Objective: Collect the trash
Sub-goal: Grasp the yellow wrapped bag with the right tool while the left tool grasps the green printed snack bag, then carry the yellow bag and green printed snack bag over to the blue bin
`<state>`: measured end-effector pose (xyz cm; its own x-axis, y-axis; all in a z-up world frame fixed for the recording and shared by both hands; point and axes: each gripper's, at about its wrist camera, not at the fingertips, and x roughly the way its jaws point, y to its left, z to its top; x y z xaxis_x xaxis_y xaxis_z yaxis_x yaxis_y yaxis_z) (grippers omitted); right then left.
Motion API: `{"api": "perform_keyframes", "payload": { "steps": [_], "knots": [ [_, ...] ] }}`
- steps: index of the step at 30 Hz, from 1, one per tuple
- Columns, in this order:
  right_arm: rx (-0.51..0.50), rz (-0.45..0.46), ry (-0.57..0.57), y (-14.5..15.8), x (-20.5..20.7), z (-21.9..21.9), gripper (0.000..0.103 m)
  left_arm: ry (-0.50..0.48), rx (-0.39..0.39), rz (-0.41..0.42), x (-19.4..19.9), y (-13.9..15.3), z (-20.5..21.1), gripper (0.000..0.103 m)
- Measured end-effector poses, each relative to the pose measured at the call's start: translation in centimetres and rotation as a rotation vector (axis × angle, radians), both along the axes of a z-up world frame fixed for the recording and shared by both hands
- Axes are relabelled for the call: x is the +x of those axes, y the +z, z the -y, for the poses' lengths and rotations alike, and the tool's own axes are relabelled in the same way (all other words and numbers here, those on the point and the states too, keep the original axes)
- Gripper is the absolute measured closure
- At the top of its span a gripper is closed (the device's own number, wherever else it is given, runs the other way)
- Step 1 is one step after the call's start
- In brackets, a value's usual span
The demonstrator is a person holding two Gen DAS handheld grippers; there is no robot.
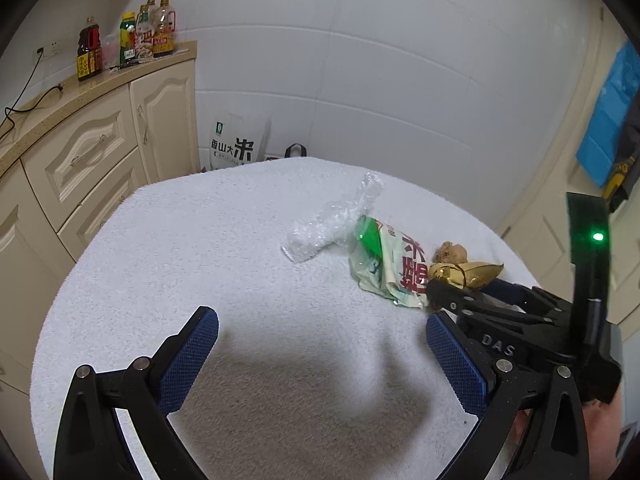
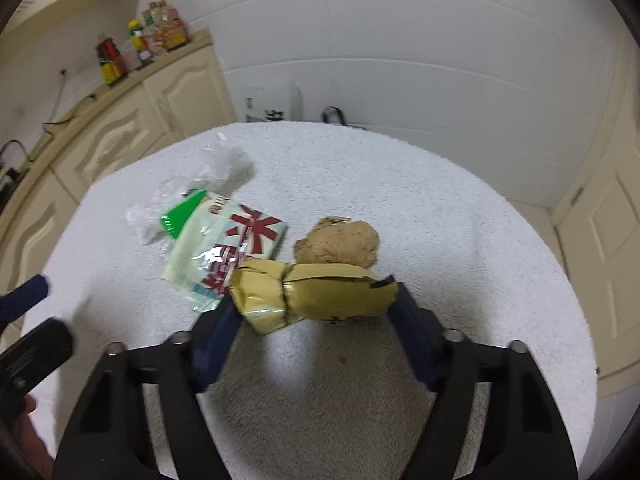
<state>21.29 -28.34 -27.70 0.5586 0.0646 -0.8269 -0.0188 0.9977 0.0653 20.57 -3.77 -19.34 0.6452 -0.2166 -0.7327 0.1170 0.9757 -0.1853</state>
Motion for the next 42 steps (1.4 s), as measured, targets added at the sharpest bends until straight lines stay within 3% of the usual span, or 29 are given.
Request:
{"api": "perform_keyframes", "payload": {
  "steps": [5,12,18,21,23,33,42],
  "knots": [
    [0.008,0.013,-0.012,0.5,-1.2,1.6,0.035,-0.027,0.017,-0.002,2.0,-0.6,2.6,0.001],
    [0.02,0.044,-0.079,2.3,-2.5,5.4,0.035,-0.08,0.07,-0.045,7.6,-3.0,8.8,0.001],
    [0.025,0.061,-0.103,3.2,-3.2,7.1,0.035,-0.085,0.172,-0.093,12.3,-5.2,13.7,0.003],
    [0.037,0.063,-0.109,3.2,-3.4,7.3,0.035,-0.111,0.157,-0.083,14.3,-5.4,15.3,0.014],
    [0.043,0.062,-0.108,3.2,-3.6,7.4,0.035,-0.123,0.169,-0.068,14.9,-5.4,16.0,0.033],
    [0.054,0.073,-0.12,4.0,-5.4,6.8,0.035,-0.129,0.052,-0.069,14.1,-5.7,14.7,0.038],
    [0.052,0.123,-0.123,6.7,-9.1,5.7,0.035,-0.117,0.015,0.011,7.7,-3.7,13.4,0.037]
  ]
}}
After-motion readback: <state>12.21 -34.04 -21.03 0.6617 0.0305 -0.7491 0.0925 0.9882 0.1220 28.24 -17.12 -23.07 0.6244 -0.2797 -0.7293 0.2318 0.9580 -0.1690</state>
